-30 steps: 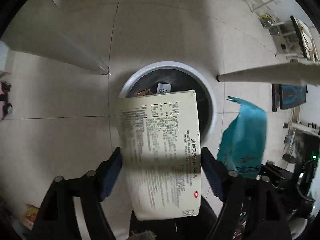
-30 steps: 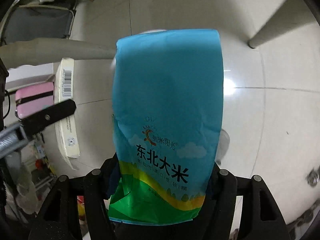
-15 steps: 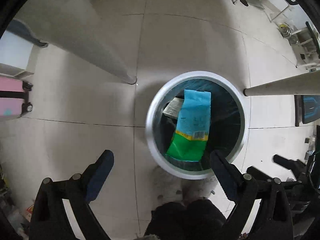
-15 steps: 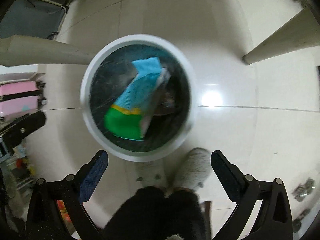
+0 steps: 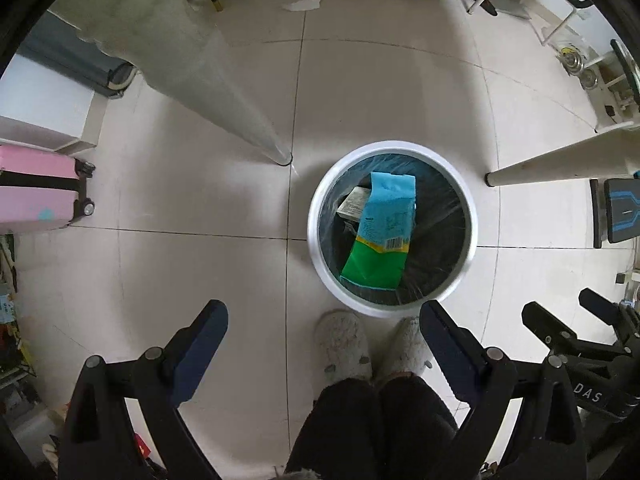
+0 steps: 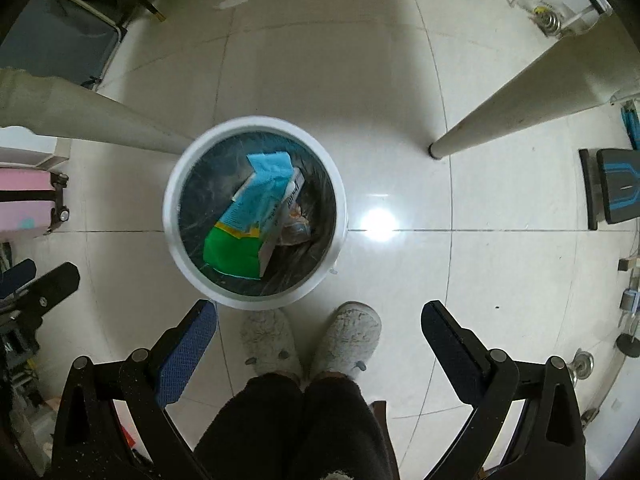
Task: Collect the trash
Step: 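Open both grippers to drop the leaflet and rice bag into the bin, then move both grippers back up over the table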
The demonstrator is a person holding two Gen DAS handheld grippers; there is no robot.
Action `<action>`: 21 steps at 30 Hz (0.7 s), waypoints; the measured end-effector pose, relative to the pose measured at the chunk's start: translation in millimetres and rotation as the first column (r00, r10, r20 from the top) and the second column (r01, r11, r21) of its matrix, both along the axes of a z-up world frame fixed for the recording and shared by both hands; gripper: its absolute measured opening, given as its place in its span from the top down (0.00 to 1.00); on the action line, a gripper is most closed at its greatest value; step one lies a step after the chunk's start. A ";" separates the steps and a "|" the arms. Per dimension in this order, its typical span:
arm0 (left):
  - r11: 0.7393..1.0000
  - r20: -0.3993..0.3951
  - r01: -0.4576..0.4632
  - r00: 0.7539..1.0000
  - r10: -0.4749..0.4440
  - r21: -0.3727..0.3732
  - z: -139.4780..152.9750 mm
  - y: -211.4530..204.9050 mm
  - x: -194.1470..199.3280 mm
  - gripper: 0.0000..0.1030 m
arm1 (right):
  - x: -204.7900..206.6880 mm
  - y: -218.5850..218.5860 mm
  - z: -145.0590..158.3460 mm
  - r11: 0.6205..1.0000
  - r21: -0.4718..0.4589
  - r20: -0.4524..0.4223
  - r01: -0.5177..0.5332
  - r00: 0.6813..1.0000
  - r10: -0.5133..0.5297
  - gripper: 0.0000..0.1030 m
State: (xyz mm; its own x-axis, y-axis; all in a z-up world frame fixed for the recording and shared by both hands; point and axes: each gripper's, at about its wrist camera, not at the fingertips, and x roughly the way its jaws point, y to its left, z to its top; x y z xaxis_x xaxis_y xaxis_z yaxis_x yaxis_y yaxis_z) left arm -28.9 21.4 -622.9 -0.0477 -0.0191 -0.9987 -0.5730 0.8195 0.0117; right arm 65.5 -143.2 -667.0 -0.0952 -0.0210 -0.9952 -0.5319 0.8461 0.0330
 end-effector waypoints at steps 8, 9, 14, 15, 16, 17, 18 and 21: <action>1.000 0.024 -0.018 1.000 0.018 -0.001 70.2 -10.0 -11.6 0.05 | -6.2 -1.3 85.2 1.000 0.029 0.048 -0.004 0.999 0.002 0.00; 1.000 0.027 -0.020 0.999 0.021 -0.005 79.5 -11.0 -12.7 0.05 | -7.3 -1.8 99.1 0.999 0.035 0.054 -0.005 0.999 0.003 0.00; 1.000 0.053 -0.019 0.998 0.019 0.004 135.7 -15.1 -20.5 0.05 | -14.1 -4.8 171.1 0.998 0.066 0.081 -0.004 0.997 -0.001 0.00; 1.000 0.062 -0.015 0.998 0.014 0.007 151.7 -15.7 -22.7 0.05 | -15.8 -5.0 187.4 0.997 0.073 0.087 -0.006 0.996 0.000 0.00; 1.000 0.065 -0.011 0.998 0.010 0.012 162.6 -16.0 -24.3 0.05 | -17.3 -4.8 201.1 0.997 0.079 0.092 -0.007 0.996 0.000 0.00; 1.000 0.071 -0.004 0.997 0.002 0.019 177.8 -16.3 -26.4 0.05 | -19.1 -4.6 219.6 0.996 0.087 0.097 -0.011 0.995 0.003 0.00; 1.000 0.080 0.001 0.997 -0.002 0.022 190.1 -16.7 -27.6 0.05 | -20.8 -4.3 236.0 0.996 0.092 0.102 -0.014 0.995 0.004 0.00; 1.000 0.094 0.000 0.996 -0.002 0.029 221.7 -15.6 -32.8 0.05 | -25.8 -2.9 281.8 0.994 0.107 0.109 -0.017 0.994 0.005 0.00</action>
